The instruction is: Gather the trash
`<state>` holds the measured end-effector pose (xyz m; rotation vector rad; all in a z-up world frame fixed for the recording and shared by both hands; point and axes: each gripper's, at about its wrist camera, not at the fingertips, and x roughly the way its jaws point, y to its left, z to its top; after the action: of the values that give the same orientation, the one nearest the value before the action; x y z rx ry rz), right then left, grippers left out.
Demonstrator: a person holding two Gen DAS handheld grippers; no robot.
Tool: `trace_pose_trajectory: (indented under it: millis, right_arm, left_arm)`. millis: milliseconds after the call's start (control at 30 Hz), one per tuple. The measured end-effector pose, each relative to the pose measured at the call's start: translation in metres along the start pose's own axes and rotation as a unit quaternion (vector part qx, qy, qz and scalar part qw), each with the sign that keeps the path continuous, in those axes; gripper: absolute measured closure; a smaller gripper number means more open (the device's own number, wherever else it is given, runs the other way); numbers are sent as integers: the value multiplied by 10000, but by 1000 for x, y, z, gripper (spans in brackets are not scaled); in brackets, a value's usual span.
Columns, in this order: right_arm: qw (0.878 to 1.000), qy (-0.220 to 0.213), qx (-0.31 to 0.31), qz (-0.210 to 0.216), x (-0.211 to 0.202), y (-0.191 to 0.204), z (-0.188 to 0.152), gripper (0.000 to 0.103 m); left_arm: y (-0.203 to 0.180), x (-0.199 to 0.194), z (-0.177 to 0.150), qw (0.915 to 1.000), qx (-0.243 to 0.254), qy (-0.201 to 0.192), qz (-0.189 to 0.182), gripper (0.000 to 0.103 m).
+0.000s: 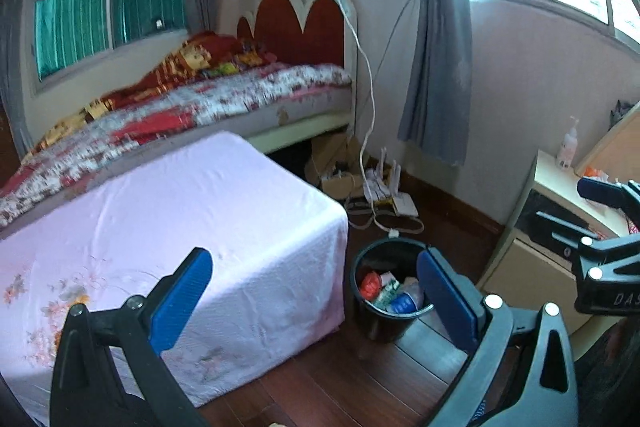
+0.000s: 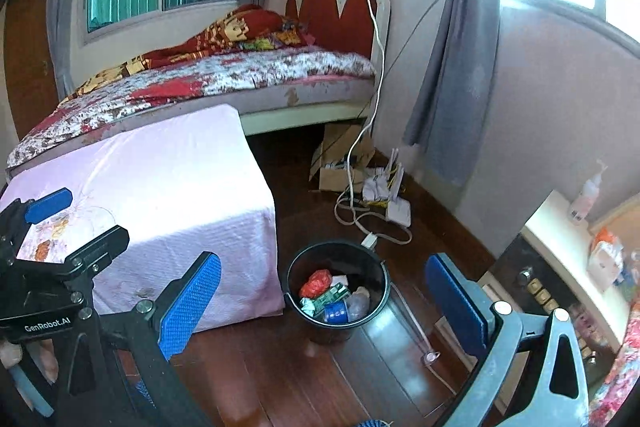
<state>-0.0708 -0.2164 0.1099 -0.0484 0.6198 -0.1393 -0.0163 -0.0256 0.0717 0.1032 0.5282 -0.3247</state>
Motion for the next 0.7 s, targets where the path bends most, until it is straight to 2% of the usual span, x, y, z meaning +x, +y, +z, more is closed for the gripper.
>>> trace_pose_trajectory:
  millis: [233, 700]
  right_arm:
    - [9992, -378, 81, -51, -39, 4, 8, 0]
    - [9989, -424, 146, -97, -45, 2, 7, 0]
  left_arm:
    - [4, -28, 7, 9995, 94, -289, 31, 1]
    - [-3, -34, 7, 9990, 168, -406, -30, 1]
